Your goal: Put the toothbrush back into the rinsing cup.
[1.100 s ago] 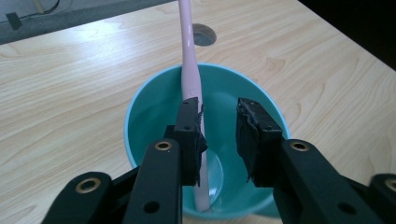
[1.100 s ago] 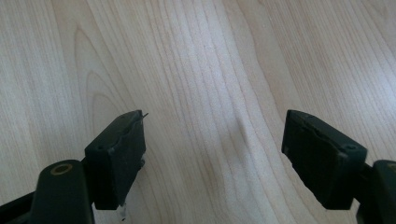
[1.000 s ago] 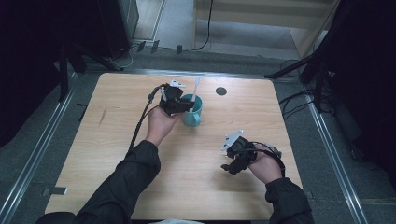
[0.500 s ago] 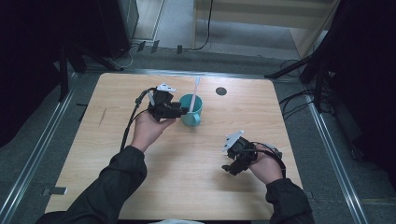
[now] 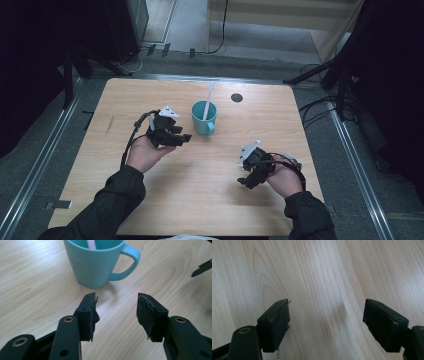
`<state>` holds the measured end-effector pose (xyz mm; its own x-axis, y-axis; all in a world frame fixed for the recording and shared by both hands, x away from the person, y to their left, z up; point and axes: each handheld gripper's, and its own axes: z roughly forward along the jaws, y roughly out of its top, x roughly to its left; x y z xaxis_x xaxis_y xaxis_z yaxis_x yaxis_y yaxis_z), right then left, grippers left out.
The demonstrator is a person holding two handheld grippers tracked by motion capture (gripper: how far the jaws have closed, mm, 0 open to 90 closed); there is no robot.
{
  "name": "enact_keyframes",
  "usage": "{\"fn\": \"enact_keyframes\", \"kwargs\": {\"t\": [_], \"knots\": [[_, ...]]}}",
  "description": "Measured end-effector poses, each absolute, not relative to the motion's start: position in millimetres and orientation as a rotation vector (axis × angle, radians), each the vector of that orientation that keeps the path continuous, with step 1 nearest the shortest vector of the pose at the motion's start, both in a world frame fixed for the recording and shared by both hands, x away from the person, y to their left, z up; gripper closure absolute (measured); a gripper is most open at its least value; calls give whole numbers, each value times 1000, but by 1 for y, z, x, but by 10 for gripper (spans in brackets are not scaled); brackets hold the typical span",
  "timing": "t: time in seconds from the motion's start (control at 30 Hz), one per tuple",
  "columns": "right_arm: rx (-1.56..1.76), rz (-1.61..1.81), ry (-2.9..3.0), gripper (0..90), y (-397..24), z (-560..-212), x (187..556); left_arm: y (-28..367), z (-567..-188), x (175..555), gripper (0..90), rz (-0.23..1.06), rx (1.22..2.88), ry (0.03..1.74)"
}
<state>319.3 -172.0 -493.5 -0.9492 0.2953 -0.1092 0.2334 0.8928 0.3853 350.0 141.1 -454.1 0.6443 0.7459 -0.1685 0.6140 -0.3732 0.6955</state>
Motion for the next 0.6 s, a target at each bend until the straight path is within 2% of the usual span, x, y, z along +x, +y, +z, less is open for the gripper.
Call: {"fn": "enact_keyframes", "kwargs": {"t": [0.3,0.6], "knots": [[404,557,2901,214,-172,-493,319,152,-455,328,446,244,2139,1014],[400,549,2906,213,-170,-493,318,179,-459,311,432,196,2118,1043]]}}
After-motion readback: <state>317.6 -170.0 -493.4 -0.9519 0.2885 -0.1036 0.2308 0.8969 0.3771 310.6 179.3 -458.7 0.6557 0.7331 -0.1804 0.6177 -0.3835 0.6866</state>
